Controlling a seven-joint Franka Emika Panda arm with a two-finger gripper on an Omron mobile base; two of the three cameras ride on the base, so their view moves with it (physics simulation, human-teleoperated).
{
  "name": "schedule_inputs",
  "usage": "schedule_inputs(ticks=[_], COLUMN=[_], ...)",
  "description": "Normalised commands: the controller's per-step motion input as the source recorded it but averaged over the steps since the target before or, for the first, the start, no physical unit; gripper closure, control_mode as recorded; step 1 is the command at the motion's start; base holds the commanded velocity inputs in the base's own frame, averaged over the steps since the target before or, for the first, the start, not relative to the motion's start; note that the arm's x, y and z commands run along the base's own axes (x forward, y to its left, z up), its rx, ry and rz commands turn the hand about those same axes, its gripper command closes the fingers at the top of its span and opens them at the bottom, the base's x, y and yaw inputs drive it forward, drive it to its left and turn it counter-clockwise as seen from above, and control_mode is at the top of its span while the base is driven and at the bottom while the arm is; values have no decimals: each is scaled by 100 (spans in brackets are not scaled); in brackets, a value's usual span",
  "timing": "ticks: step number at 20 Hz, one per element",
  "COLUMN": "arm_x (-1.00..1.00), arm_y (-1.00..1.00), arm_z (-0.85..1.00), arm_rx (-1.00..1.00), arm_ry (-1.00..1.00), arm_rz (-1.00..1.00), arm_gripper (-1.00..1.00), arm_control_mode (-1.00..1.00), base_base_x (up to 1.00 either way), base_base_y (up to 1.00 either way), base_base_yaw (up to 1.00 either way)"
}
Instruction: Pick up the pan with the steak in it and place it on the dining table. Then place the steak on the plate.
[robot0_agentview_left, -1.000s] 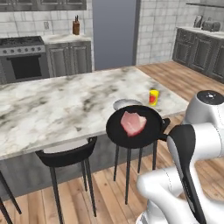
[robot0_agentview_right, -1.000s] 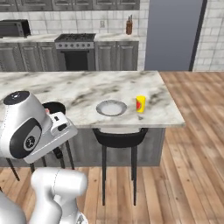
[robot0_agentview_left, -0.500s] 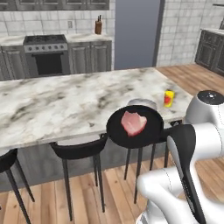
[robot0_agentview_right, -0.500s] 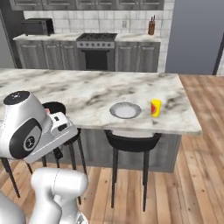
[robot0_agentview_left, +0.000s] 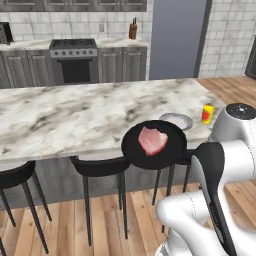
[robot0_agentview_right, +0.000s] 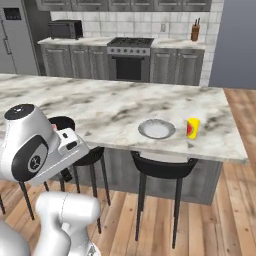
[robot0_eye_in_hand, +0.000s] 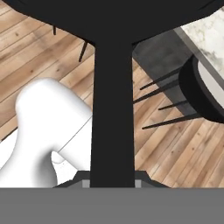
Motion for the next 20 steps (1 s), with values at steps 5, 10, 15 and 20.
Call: schedule_inputs(ticks=[5, 10, 15, 20], arm_x=[0, 0, 0, 0], arm_y=[0, 0, 0, 0], arm_z=[0, 0, 0, 0], arm_rx=[0, 0, 0, 0], arm_ry=[0, 0, 0, 0], arm_rz=[0, 0, 0, 0], arm_gripper=[100, 100, 100, 100], arm_control_mode=[100, 100, 100, 100], base_base_x=[28, 69, 82, 64], base_base_y=[-26, -19, -1, 0], base_base_yaw=[0, 0, 0, 0])
